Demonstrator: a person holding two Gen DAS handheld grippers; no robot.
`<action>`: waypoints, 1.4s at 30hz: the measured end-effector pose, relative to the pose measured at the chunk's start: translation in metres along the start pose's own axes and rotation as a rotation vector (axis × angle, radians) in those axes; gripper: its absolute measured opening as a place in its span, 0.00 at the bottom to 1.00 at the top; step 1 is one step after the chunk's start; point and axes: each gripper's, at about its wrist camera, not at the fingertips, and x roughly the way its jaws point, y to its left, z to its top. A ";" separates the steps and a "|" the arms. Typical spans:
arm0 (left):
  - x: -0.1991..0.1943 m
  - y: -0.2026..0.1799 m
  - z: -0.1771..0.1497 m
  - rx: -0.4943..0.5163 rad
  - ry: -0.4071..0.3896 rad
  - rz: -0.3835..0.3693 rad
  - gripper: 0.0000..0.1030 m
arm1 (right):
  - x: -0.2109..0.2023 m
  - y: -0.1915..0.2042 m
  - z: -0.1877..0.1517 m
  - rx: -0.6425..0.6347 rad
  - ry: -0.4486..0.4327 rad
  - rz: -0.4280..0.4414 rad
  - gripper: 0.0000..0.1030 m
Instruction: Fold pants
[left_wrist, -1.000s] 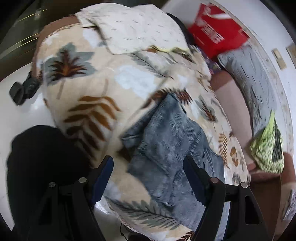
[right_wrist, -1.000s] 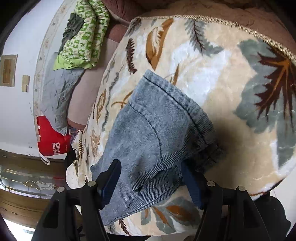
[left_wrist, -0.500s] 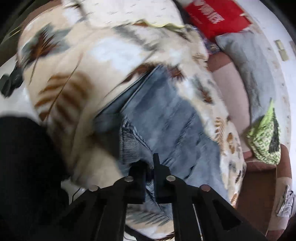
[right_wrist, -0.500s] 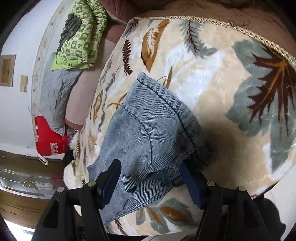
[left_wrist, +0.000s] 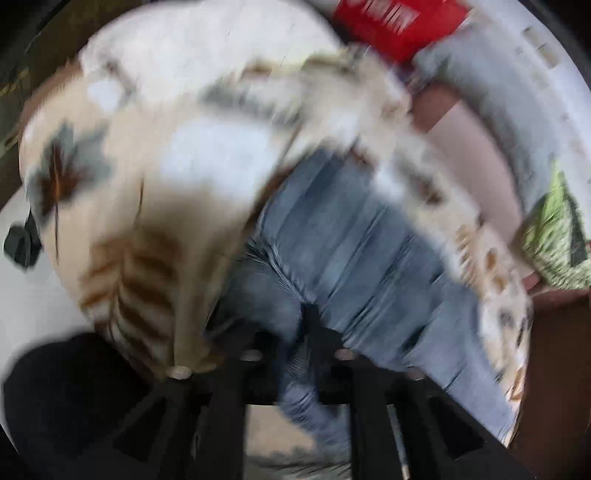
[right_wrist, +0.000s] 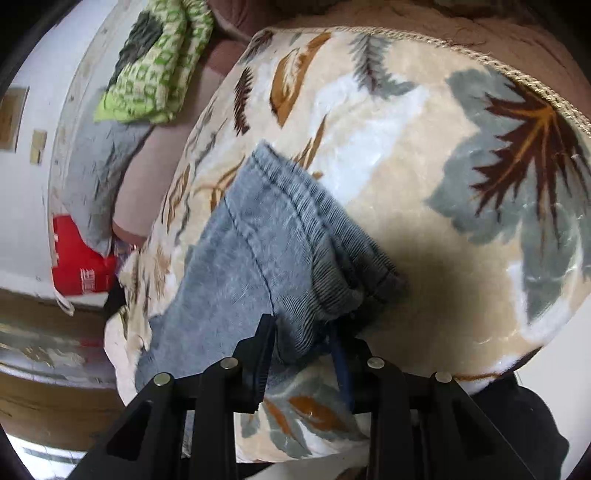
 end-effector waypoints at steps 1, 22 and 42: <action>0.001 0.001 -0.003 0.004 0.009 -0.021 0.33 | -0.005 0.003 0.003 -0.019 -0.019 -0.009 0.32; 0.002 -0.101 -0.023 0.479 -0.146 0.004 0.68 | 0.009 0.081 0.075 -0.379 -0.131 -0.280 0.65; -0.008 -0.097 -0.027 0.550 -0.231 -0.034 0.79 | 0.006 0.039 0.058 -0.342 0.046 -0.231 0.78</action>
